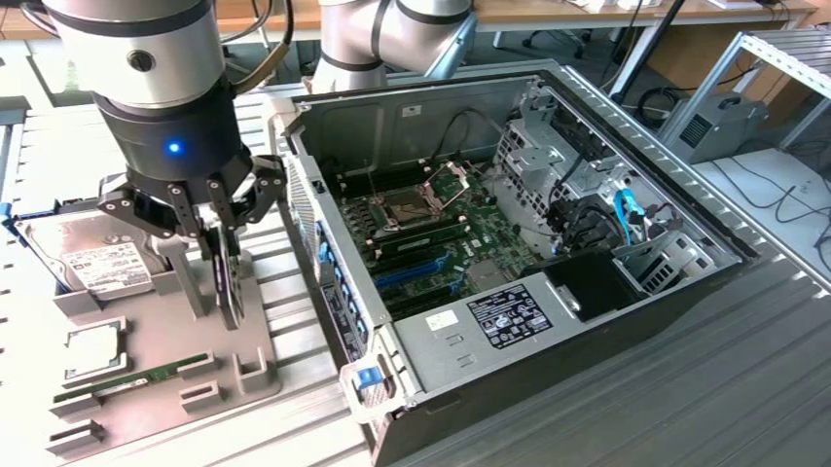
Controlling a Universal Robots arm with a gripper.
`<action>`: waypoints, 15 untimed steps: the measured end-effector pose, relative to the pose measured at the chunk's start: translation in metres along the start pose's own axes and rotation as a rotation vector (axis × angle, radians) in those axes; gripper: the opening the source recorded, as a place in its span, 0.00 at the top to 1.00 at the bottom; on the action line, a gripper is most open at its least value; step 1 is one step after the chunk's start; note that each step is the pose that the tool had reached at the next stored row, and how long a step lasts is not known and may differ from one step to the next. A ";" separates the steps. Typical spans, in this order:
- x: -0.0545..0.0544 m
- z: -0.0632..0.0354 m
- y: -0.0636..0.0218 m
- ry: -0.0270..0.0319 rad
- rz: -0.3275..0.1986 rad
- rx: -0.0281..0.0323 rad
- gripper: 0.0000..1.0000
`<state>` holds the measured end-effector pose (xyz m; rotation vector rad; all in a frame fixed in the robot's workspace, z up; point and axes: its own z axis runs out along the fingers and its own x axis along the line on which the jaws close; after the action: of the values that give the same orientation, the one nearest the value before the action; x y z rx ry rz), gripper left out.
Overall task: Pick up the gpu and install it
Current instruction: 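Pick up the gpu and move the gpu toward the slot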
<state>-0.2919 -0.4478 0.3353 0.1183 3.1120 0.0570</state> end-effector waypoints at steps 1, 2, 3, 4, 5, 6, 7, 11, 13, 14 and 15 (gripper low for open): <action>0.000 -0.0006 0.0000 0.0000 0.000 0.0000 0.73; 0.000 -0.0012 0.0000 -0.0001 0.000 0.0000 0.73; 0.000 -0.0018 0.0000 -0.0001 0.000 0.0000 0.73; 0.000 -0.0026 0.0001 0.0000 0.000 0.0000 0.73; 0.000 -0.0037 0.0001 -0.0001 0.000 0.0000 0.73; 0.000 -0.0043 0.0001 -0.0001 0.000 0.0000 0.73; 0.000 -0.0049 0.0002 0.0000 0.000 0.0000 0.73; 0.000 -0.0074 0.0003 -0.0001 0.000 0.0000 0.73; 0.000 -0.0085 0.0003 -0.0001 0.000 0.0000 0.73; 0.000 -0.0092 0.0003 0.0000 0.000 0.0000 0.73; 0.000 -0.0098 0.0004 0.0000 0.000 0.0000 0.73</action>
<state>-0.2919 -0.4479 0.3451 0.1183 3.1120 0.0569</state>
